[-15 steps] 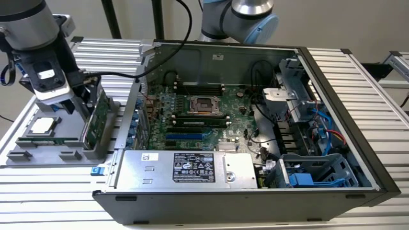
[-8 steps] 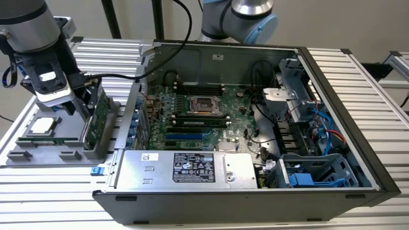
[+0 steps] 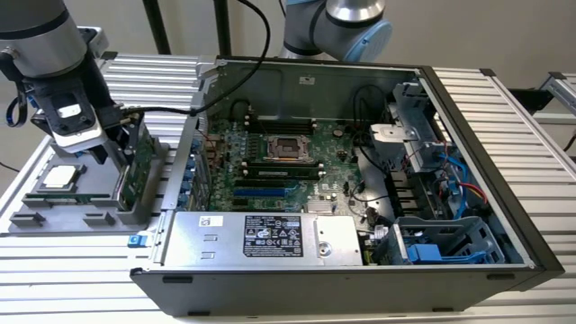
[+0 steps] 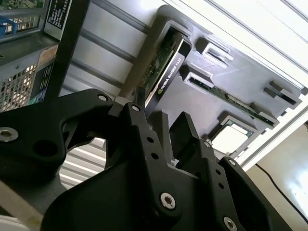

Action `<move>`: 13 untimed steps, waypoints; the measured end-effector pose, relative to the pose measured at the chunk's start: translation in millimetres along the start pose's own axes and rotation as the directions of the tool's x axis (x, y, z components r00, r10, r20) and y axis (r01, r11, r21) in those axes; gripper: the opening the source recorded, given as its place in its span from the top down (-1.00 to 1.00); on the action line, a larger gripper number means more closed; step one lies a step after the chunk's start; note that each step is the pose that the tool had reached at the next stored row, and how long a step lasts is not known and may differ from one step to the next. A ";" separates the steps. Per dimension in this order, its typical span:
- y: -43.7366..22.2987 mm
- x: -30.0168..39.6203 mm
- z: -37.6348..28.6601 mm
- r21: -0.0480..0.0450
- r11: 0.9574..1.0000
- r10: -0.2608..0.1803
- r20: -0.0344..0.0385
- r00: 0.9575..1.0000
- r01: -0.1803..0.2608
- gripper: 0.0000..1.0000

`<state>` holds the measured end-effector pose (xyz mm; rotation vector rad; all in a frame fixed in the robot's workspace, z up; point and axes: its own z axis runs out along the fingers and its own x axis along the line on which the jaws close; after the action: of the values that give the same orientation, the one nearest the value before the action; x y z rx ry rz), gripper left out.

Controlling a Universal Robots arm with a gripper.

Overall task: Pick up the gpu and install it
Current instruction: 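Pick up the gpu and move the gpu toward the slot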

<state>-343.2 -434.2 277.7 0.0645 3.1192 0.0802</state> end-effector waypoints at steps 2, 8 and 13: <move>0.0 0.0 1.3 0.000 1.000 0.000 0.000 1.000 0.000 -1.00; -0.3 -0.1 4.4 0.000 1.000 0.000 0.000 1.000 0.000 -1.00; -0.4 -0.1 7.2 0.000 1.000 0.000 0.000 1.000 0.000 -1.00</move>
<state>-343.0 -434.2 270.5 0.0643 3.1192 0.0802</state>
